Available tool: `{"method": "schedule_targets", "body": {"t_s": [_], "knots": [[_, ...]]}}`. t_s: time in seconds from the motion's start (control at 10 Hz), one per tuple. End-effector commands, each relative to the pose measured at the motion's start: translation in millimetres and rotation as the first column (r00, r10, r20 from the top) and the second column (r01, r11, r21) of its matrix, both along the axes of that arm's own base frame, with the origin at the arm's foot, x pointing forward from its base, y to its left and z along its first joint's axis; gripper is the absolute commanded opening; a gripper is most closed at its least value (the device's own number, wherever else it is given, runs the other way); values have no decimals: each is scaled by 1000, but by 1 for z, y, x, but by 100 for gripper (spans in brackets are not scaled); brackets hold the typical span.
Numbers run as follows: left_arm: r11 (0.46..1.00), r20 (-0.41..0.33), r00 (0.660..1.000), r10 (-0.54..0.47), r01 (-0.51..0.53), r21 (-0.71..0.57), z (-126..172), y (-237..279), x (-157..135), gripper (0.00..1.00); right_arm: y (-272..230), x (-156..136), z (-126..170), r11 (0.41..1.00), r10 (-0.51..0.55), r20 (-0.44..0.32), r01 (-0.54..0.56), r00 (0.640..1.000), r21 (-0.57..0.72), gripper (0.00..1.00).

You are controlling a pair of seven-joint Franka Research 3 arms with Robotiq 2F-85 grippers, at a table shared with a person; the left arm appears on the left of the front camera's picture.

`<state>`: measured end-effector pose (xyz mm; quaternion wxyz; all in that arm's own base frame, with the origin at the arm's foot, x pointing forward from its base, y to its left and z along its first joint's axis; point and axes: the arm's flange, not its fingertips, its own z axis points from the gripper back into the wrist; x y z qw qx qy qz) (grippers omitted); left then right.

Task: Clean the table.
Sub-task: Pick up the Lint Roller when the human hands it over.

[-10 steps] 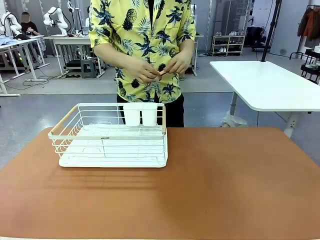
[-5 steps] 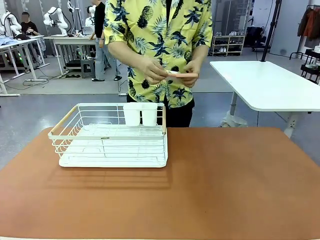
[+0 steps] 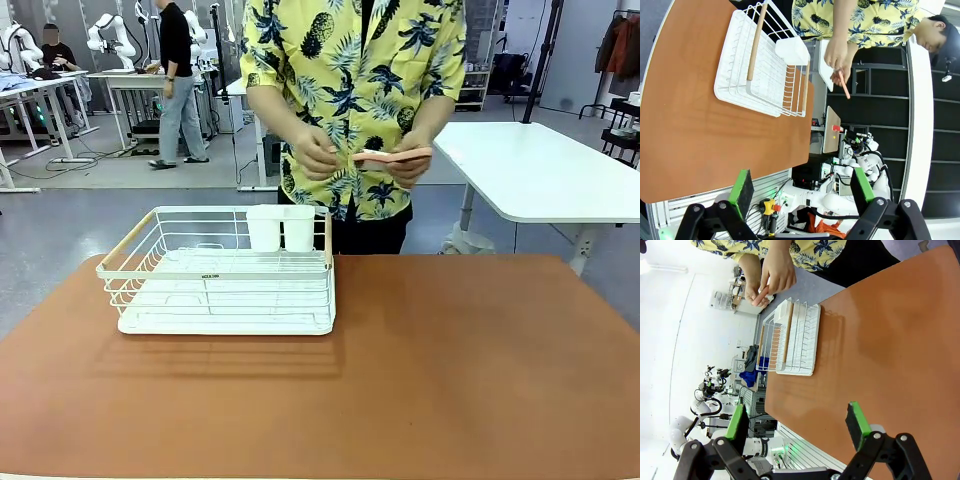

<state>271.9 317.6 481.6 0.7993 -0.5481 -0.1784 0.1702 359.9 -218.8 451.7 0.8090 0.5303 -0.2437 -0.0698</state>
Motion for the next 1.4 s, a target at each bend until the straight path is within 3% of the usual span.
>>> {"method": "schedule_targets", "body": {"t_s": [0.0,1.3], "knots": [[1000,18,1000,1,-1,0,-1,0,-3,100,0,-1,2,1000,0,6,0,1000,3,100],[1000,18,1000,1,-1,0,-1,0,-3,100,0,-1,2,1000,0,6,0,1000,3,100]]}}
